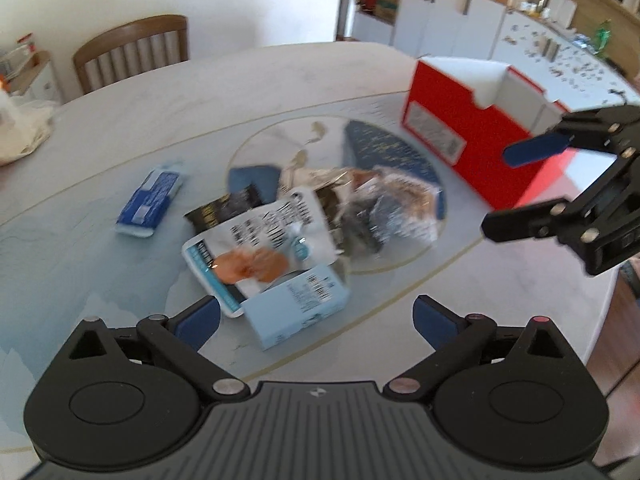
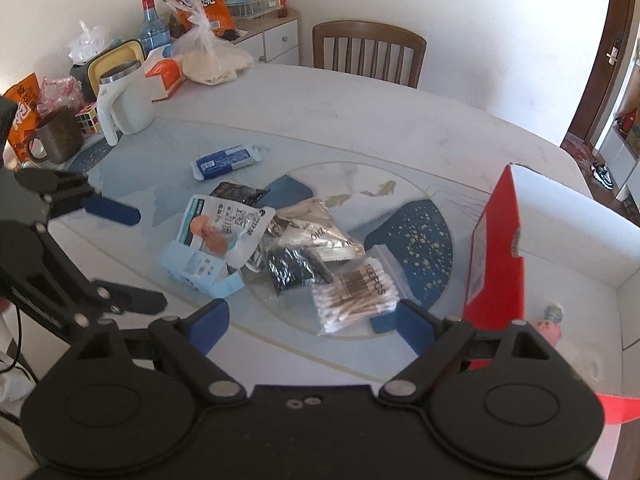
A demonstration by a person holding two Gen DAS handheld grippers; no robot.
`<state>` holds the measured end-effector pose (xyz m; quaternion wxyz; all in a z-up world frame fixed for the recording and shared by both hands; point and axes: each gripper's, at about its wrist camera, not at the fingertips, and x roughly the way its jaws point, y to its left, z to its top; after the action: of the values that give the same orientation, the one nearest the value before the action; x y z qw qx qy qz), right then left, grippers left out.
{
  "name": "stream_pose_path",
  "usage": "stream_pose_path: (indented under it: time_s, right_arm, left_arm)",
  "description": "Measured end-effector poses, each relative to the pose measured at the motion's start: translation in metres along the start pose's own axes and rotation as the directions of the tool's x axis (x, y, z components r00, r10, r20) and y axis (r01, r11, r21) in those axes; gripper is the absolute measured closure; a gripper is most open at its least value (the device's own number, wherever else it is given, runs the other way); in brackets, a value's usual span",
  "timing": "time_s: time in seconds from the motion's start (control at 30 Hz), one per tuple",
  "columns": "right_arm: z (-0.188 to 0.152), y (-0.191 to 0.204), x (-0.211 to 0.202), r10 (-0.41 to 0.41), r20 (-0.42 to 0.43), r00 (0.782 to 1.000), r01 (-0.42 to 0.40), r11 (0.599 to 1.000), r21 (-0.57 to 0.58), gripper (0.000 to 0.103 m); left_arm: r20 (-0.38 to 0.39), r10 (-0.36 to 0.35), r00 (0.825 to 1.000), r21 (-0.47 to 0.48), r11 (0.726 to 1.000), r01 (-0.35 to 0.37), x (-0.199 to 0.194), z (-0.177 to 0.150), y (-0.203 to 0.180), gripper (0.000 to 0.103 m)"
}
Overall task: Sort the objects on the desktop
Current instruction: 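Withdraw both grippers from the box back toward the items on the mat, then grasp the light-blue milk carton with the left gripper while the right gripper grasps the black-item bag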
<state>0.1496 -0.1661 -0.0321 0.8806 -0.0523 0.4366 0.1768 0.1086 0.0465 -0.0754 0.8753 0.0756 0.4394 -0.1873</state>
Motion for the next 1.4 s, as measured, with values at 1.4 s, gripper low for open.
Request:
stream_pose_path:
  time_s: [1.4]
  right_arm:
    - [0.007, 0.015, 0.091, -0.034, -0.027, 0.999, 0.033, 0.999, -0.042, 0.038]
  left_arm:
    - [0.092, 0.240, 0.966, -0.214, 0.953, -0.216, 0.051, -0.028, -0.019, 0.019]
